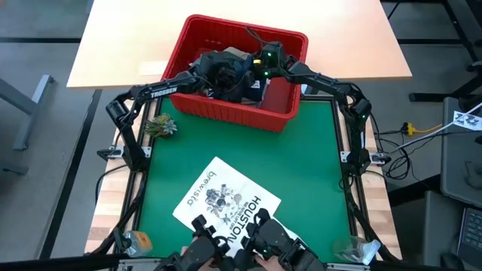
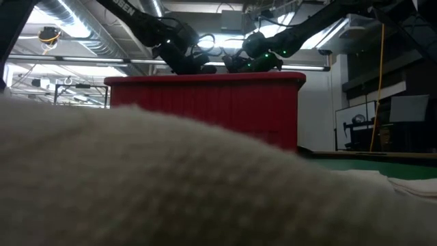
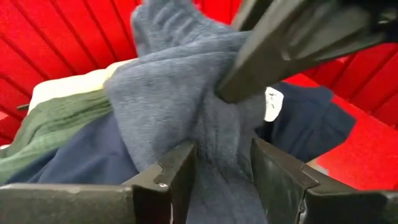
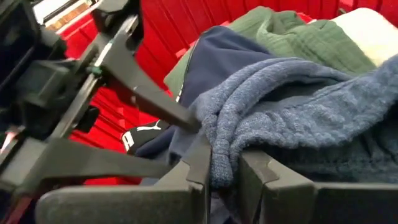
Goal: Fold Laundry from Bin
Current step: Put the stacked clothes into the red organizer bin
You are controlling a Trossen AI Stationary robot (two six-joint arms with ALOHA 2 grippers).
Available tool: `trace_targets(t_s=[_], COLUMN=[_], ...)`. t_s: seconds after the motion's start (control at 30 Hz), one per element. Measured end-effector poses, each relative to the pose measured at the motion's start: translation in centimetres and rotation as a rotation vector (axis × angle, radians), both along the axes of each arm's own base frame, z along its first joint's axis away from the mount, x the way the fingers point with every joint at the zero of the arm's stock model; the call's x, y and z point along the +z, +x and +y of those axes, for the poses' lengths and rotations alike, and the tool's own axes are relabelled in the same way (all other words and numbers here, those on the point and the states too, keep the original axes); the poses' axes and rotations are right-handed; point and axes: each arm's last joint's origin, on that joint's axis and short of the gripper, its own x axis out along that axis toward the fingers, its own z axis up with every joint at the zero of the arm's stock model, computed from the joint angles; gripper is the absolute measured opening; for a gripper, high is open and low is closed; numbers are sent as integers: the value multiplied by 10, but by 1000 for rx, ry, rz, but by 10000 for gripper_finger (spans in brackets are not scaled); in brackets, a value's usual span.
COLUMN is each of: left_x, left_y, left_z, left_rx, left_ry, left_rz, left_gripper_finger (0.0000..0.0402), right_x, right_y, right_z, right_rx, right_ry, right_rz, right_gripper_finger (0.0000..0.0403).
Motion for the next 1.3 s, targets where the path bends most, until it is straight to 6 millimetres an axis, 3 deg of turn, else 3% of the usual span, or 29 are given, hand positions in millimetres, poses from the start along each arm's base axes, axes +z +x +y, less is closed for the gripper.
trace_targets(t_s=[0.23,0.5,0.7,1.07,1.3], left_x=[0,1,3,2,0], left_y=[-7,-15,-26,-49,-66], left_z=[8,18,30,49,60], left_rx=[27,63,148,282,378], left_ry=[-1,8,22,46,50], left_rz=[1,-12,-33,5,62], left_gripper_finger=[134,11,3,3,4], right_x=[0,0,0,0,-4], right_y=[0,-1,-1,-7,-18], right_z=[0,-2,-4,-11,-20], right_rx=[3,-62,-155,-306,-336], right_ry=[1,-35,-120,-190,-165], right_rz=[-1,25,77,148,192], right_gripper_finger=[46,46,58,165,186])
